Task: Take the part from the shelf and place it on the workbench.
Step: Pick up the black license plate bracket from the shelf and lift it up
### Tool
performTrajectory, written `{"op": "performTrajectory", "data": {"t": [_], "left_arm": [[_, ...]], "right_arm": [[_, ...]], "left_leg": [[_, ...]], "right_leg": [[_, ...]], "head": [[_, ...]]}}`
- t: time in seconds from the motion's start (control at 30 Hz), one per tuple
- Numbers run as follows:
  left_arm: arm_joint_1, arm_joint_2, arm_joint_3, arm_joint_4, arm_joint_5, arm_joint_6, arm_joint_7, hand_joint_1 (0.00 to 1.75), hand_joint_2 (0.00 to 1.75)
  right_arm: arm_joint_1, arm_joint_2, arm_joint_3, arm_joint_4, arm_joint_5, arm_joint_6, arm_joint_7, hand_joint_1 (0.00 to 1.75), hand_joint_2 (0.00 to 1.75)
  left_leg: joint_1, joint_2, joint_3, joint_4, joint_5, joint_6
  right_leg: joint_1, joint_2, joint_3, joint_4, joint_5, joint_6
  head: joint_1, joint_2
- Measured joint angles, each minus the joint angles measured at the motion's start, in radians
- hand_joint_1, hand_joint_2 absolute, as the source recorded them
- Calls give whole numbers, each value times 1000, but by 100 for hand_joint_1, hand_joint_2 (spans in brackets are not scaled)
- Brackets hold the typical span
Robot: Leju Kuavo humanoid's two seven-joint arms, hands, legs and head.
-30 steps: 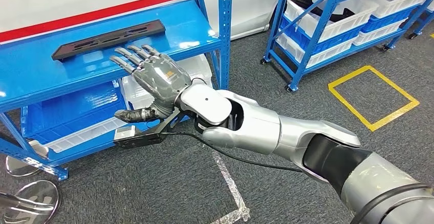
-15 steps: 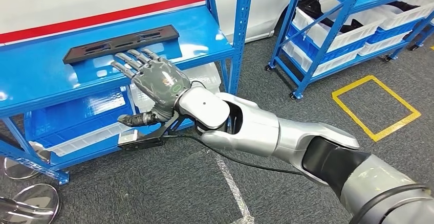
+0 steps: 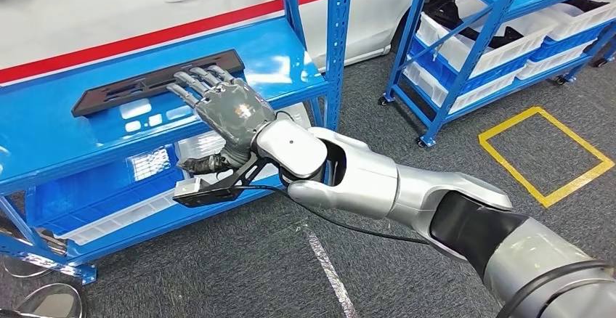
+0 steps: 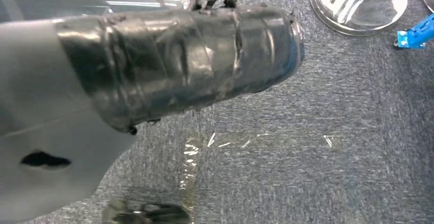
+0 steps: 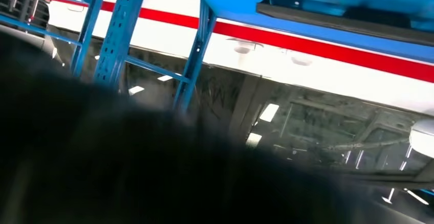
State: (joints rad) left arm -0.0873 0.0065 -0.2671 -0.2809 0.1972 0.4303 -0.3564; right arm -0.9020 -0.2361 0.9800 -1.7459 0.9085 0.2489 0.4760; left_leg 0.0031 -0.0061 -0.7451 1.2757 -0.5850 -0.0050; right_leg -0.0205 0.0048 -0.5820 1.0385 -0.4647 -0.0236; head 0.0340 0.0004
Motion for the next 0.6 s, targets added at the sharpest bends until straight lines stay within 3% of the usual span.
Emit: {"op": "performTrajectory", "data": {"t": [0.03, 0.1, 0.17, 0.23, 0.3, 0.4, 0.47, 0.5, 0.53, 0.6], "left_arm": [[0, 0, -1, 0, 0, 0, 2, 0, 0], [0, 0, -2, 0, 0, 0, 4, 0, 0], [0, 1, -2, 1, 0, 0, 6, 0, 0], [0, 1, -4, 2, 0, 0, 7, 0, 0], [-1, 0, -9, 2, -2, 0, 9, 0, 0], [-7, 0, -20, 2, -5, -1, 17, 0, 0], [-9, 0, -26, 2, -6, -3, 23, 0, 0], [-9, 0, -29, 2, -7, -4, 24, 0, 0], [-10, 0, -32, 2, -7, -4, 25, 0, 0], [-10, -1, -39, 2, -8, -4, 27, 0, 0]], "right_arm": [[-2, 2, 0, 2, -5, 3, -5, 0, 175], [-7, 9, 0, 7, -11, 8, -10, 0, 175], [-12, 13, 0, 11, -12, 9, -12, 0, 175], [-15, 17, 0, 15, -11, 9, -14, 0, 175], [-22, 23, 0, 20, -10, 6, -19, 0, 175], [-32, 42, 3, 32, -15, 4, -40, 0, 175], [-32, 59, 9, 47, -23, 4, -59, 0, 175], [-33, 67, 12, 56, -26, 4, -67, 0, 175], [-35, 75, 15, 63, -28, 4, -74, 0, 175], [-40, 88, 20, 76, -28, 4, -80, 0, 175]], "left_leg": [[-1, 0, 8, -54, 36, 5], [-8, 0, 40, -189, 148, 20], [-15, -2, 63, -260, 208, 34], [-16, -3, 80, -274, 203, 44], [-13, -3, 102, -286, 201, 53], [-11, -4, 125, -291, 186, 62], [-12, -6, 140, -288, 169, 63], [-12, -8, 149, -285, 159, 62], [-11, -11, 160, -280, 147, 60], [-12, -14, 176, -268, 122, 54]], "right_leg": [[0, 0, 13, 0, -9, 1], [1, 2, 34, -2, -27, 7], [3, 5, 48, -6, -37, 18], [6, 6, 56, -4, -37, 30], [6, 3, 44, 33, -42, 36], [5, 1, -52, 190, -102, 42], [4, 1, -113, 250, -139, 45], [3, 1, -123, 237, -132, 45], [3, 0, -118, 193, -100, 44], [3, -1, -94, 71, -2, 40]], "head": [[0, 0], [0, 0], [0, 0], [0, 0], [1, 0], [1, 0], [1, 0], [1, 0], [1, 0], [0, 0]]}}
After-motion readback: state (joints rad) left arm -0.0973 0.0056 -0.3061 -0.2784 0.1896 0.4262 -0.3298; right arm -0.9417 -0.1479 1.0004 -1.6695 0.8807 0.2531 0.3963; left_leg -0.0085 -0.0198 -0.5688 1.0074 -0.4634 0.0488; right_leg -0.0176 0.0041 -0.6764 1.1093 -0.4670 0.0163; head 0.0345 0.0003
